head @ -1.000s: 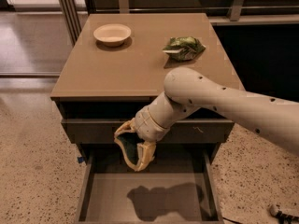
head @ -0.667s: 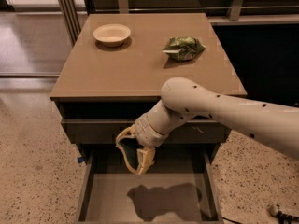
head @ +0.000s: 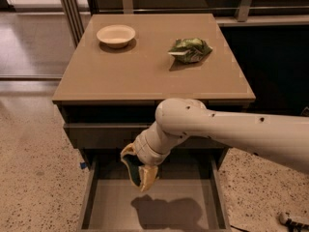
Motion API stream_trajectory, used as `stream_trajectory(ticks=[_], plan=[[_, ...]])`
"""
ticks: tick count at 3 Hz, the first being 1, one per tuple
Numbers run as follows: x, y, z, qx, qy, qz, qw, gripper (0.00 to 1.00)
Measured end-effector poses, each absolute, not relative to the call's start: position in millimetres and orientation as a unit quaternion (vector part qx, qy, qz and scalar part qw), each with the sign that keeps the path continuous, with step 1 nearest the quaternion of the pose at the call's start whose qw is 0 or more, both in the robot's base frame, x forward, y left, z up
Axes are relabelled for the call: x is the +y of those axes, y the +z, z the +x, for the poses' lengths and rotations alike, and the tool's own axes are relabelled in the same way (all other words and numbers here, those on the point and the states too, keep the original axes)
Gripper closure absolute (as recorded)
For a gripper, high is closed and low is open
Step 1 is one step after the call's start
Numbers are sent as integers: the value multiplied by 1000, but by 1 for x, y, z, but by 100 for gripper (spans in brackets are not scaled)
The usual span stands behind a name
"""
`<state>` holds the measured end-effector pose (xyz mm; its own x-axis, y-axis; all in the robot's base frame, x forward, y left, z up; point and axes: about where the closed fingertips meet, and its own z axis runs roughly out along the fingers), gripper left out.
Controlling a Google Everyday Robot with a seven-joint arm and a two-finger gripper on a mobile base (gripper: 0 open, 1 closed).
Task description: Place sponge into middle drawer
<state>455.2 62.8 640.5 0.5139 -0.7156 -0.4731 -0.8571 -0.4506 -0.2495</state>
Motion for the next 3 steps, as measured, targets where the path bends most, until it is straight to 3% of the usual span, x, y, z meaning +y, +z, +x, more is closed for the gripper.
stream_trajectory(ticks=[3], plan=[[50, 578, 463, 504, 200, -790, 284, 100]])
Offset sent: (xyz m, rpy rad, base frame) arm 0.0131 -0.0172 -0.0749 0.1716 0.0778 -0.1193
